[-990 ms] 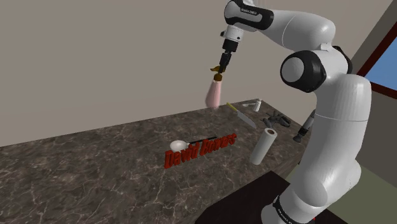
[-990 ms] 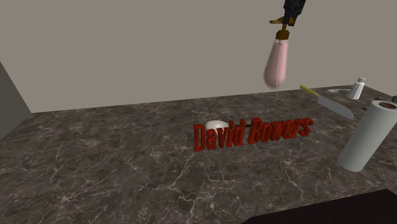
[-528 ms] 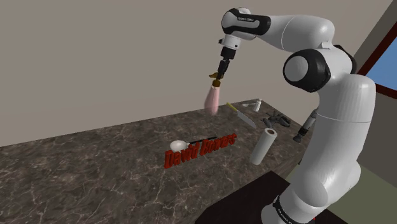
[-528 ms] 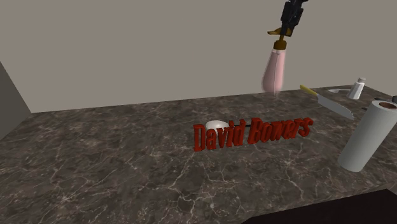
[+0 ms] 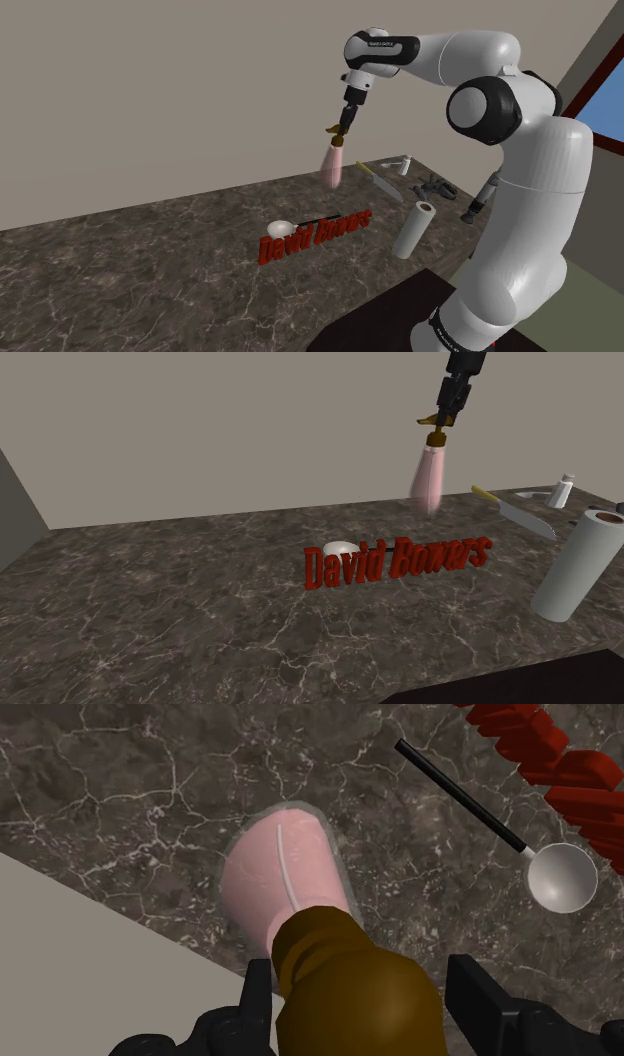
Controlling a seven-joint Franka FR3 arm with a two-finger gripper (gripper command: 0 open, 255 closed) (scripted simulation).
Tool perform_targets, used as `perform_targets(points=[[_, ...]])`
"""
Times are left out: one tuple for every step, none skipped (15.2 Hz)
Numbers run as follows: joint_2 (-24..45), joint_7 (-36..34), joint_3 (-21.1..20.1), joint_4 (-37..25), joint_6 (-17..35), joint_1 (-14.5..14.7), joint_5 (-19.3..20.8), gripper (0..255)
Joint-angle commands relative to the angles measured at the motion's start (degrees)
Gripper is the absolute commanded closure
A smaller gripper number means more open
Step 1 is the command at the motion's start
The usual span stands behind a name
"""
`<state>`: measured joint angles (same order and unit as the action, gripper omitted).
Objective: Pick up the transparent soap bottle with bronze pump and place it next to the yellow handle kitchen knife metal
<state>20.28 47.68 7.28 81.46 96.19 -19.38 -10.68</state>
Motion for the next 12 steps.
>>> perform_targets(points=[[0.0, 0.1, 0.0, 0.7, 0.7, 0.0, 0.0, 255], [0.0, 0.1, 0.0, 0.7, 0.7, 0.0, 0.0, 255], [0.0, 0.1, 0.0, 0.7, 0.7, 0.0, 0.0, 255], [0.0, 0.1, 0.0, 0.7, 0.7, 0.0, 0.0, 255], [0.0, 0.1, 0.0, 0.7, 0.7, 0.0, 0.0, 255], [0.0, 0.1, 0.0, 0.7, 0.7, 0.0, 0.0, 255], [0.0, 0.1, 0.0, 0.7, 0.7, 0.0, 0.0, 255], [0.0, 0.1, 0.0, 0.7, 0.7, 0.0, 0.0, 0], [0.0, 0.1, 0.0, 0.7, 0.7, 0.0, 0.0, 0], [0.0, 0.1, 0.0, 0.7, 0.7, 0.0, 0.0, 0], [0.0, 0.1, 0.0, 0.7, 0.7, 0.0, 0.0, 0], [0.0, 0.1, 0.0, 0.7, 0.7, 0.0, 0.0, 0]])
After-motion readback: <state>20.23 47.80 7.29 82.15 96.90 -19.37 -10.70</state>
